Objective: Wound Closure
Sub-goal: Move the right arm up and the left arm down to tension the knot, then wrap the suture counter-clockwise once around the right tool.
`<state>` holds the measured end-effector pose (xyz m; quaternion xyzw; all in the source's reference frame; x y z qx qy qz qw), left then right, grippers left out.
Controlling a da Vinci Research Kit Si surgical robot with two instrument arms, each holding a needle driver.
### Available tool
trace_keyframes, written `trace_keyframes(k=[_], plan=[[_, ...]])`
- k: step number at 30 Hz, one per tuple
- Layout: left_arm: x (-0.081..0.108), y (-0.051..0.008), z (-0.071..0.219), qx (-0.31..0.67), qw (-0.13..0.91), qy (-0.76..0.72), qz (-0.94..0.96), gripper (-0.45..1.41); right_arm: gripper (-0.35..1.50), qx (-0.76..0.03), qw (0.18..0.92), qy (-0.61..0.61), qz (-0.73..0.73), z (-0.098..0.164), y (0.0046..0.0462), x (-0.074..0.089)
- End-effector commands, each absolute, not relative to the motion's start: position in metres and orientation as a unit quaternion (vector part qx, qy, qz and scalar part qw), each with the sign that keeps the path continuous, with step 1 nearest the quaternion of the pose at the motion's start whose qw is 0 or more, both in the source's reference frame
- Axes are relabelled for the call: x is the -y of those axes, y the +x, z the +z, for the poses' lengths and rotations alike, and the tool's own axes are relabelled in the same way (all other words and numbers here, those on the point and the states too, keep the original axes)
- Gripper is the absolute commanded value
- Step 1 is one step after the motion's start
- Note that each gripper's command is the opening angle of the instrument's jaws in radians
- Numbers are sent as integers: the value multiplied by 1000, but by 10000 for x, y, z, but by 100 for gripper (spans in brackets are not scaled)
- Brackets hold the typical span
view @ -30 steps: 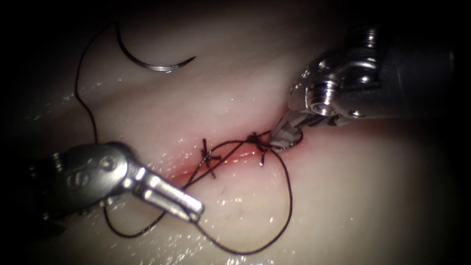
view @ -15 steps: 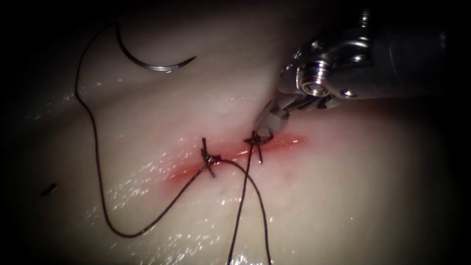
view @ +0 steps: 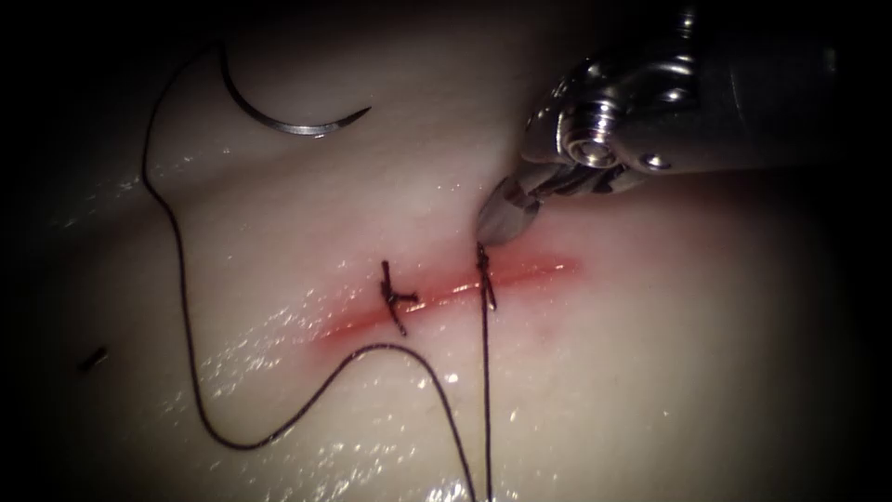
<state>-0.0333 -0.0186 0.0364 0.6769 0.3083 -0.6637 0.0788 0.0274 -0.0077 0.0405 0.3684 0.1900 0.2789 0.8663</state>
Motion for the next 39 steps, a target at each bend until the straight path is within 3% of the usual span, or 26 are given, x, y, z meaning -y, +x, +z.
trace_keyframes(k=[1,19,24,25,26,27,32,34,39], plan=[[195,-340,371,-312,79,676,-663,-45,-35,-193,866,366,282,408,283,74],[222,-350,389,-339,79,665,-660,-45,-35,-180,884,339,268,409,274,78],[199,-348,378,-333,70,669,-661,-45,-35,-242,886,302,257,407,272,73],[191,-346,374,-325,71,672,-662,-45,0,-246,885,292,266,407,271,74],[181,-344,368,-315,67,674,-665,-45,68,-261,888,276,260,406,269,74],[173,-341,363,-307,65,677,-666,-45,79,-278,890,265,245,405,267,74],[123,-325,334,-267,67,673,-686,-45,101,-307,881,231,275,403,251,69],[105,-319,325,-255,67,669,-695,-45,118,-310,881,218,285,402,242,62],[62,-304,310,-219,80,653,-721,-45,121,-343,882,200,254,401,225,50]])
